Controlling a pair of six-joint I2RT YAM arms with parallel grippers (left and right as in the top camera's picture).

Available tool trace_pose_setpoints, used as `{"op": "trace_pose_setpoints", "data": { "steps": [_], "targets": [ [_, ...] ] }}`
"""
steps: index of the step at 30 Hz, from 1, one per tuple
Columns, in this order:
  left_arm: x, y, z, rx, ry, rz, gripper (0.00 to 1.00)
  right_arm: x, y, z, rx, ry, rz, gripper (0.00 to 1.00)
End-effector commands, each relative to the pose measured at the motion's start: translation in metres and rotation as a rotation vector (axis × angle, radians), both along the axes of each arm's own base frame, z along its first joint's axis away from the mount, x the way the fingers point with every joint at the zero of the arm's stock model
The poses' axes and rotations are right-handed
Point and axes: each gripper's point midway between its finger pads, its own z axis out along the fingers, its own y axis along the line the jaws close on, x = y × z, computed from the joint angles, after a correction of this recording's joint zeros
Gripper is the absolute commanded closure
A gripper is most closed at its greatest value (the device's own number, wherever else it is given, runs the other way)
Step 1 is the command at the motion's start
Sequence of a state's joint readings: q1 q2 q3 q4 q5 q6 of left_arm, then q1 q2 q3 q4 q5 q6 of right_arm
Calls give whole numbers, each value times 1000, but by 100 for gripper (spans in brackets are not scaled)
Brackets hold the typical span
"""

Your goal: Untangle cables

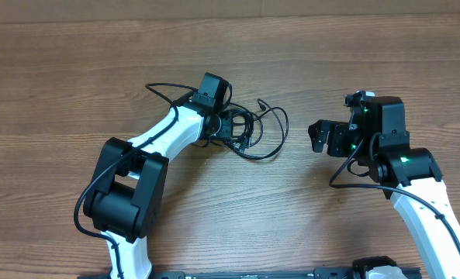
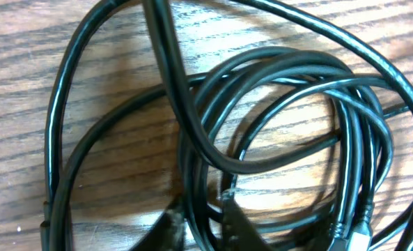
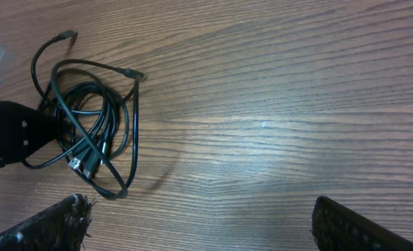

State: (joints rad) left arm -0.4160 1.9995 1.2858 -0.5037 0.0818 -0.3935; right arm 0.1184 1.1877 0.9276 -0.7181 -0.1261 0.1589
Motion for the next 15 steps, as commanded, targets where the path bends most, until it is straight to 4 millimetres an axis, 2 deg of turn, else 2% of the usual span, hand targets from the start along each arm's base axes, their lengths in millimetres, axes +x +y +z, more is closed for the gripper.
{"op": "trace_pose_setpoints", "data": {
  "steps": [1, 3, 5, 8, 10, 15],
  "targets": [
    [-1, 2, -8, 24, 14, -2, 96, 5, 0, 12, -2, -34, -2, 0],
    [2, 2, -3, 17, 1, 0, 96, 5, 0, 12, -2, -32, -2, 0],
    [7, 0, 11, 6, -26, 0, 96, 5, 0, 12, -2, -30, -2, 0],
    [22, -7, 55, -37, -96, -1, 96, 5, 0, 12, -2, -30, -2, 0],
    [31, -13, 99, -70, -158, -18, 96, 5, 0, 12, -2, -30, -2, 0],
    [38, -14, 232, -124, -372, -45, 96, 5, 0, 12, -2, -30, -2, 0]
  ]
}}
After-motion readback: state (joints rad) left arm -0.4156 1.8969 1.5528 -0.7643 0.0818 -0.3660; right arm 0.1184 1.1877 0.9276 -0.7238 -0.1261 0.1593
